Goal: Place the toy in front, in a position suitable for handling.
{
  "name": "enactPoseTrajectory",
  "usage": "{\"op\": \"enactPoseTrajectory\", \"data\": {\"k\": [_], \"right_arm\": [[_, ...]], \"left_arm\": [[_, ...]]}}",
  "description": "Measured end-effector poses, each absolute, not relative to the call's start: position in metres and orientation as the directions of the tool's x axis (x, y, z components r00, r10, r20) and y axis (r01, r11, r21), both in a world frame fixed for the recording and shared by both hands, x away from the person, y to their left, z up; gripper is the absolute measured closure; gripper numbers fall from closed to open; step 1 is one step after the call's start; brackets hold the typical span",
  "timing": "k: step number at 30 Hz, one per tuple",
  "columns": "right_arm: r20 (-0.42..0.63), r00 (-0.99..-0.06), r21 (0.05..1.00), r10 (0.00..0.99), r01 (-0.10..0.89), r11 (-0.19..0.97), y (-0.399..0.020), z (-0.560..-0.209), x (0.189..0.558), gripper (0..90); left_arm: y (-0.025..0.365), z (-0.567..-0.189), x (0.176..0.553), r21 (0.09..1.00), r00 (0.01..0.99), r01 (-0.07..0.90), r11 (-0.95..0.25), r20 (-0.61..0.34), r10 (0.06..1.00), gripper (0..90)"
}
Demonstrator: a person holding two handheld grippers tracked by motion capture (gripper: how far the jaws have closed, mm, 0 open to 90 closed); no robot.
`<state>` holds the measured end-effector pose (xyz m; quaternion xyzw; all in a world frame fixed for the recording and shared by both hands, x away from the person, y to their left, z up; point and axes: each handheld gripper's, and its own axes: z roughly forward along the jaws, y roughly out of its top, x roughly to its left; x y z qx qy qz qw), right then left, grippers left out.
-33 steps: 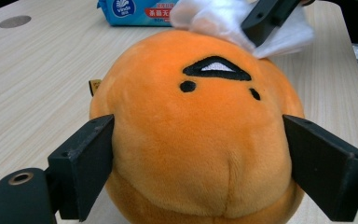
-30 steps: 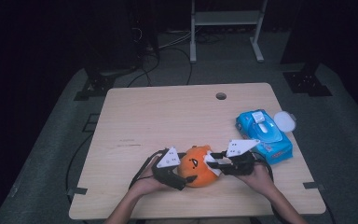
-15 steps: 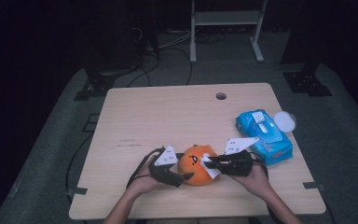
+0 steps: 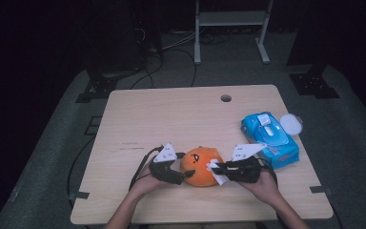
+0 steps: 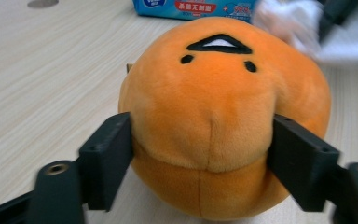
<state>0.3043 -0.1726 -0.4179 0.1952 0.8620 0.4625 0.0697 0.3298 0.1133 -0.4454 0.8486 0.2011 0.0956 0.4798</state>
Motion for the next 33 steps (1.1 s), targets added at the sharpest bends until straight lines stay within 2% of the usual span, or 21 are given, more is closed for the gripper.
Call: {"op": "enactPoseTrajectory", "data": {"k": [1, 6, 8, 11, 15, 17, 19, 22, 26, 28, 33], "right_arm": [[0.049, -0.915, 0.822, 0.4, 0.265, 0.504, -0.169, -0.419, 0.304, 80.1], [0.053, -0.917, 0.827, 0.396, 0.263, 0.497, -0.164, -0.418, 0.3, 80.0], [0.059, -0.93, 0.831, 0.363, 0.247, 0.498, -0.161, -0.419, 0.297, 79.9], [0.058, -0.928, 0.831, 0.369, 0.25, 0.497, -0.169, -0.416, 0.302, 80.1], [0.074, -0.904, 0.822, 0.421, 0.294, 0.487, -0.19, -0.422, 0.311, 80.2], [0.084, -0.898, 0.818, 0.432, 0.309, 0.484, -0.195, -0.423, 0.312, 80.2], [0.071, -0.901, 0.811, 0.429, 0.302, 0.501, -0.191, -0.424, 0.31, 80.1], [0.067, -0.901, 0.812, 0.429, 0.299, 0.501, -0.182, -0.425, 0.307, 80.0], [0.077, -0.923, 0.828, 0.377, 0.27, 0.491, -0.175, -0.42, 0.301, 79.8], [0.045, -0.928, 0.821, 0.371, 0.246, 0.516, -0.173, -0.418, 0.299, 79.9], [0.068, -0.895, 0.814, 0.44, 0.305, 0.495, -0.193, -0.423, 0.312, 80.2]], "left_arm": [[0.115, -0.444, 0.33, 0.853, 0.9, 0.259, -0.453, -0.043, 0.434, 15.5], [0.112, -0.446, 0.327, 0.86, 0.918, 0.242, -0.45, -0.052, 0.394, 15.6], [0.113, -0.445, 0.328, 0.858, 0.916, 0.235, -0.457, -0.038, 0.4, 21.1], [0.117, -0.445, 0.329, 0.864, 0.906, 0.241, -0.443, -0.036, 0.422, 28.7], [0.122, -0.447, 0.332, 0.868, 0.898, 0.256, -0.426, -0.049, 0.438, 30.7], [0.12, -0.447, 0.331, 0.863, 0.897, 0.243, -0.444, -0.025, 0.442, 28.0], [0.116, -0.443, 0.329, 0.862, 0.894, 0.243, -0.444, -0.022, 0.447, 17.0], [0.113, -0.442, 0.327, 0.865, 0.906, 0.226, -0.448, -0.017, 0.424, 15.8], [0.115, -0.445, 0.328, 0.863, 0.899, 0.238, -0.446, -0.023, 0.437, 24.3], [0.118, -0.446, 0.329, 0.867, 0.896, 0.235, -0.439, -0.019, 0.443, 27.8], [0.123, -0.451, 0.334, 0.876, 0.889, 0.262, -0.405, -0.056, 0.454, 29.1]]}}
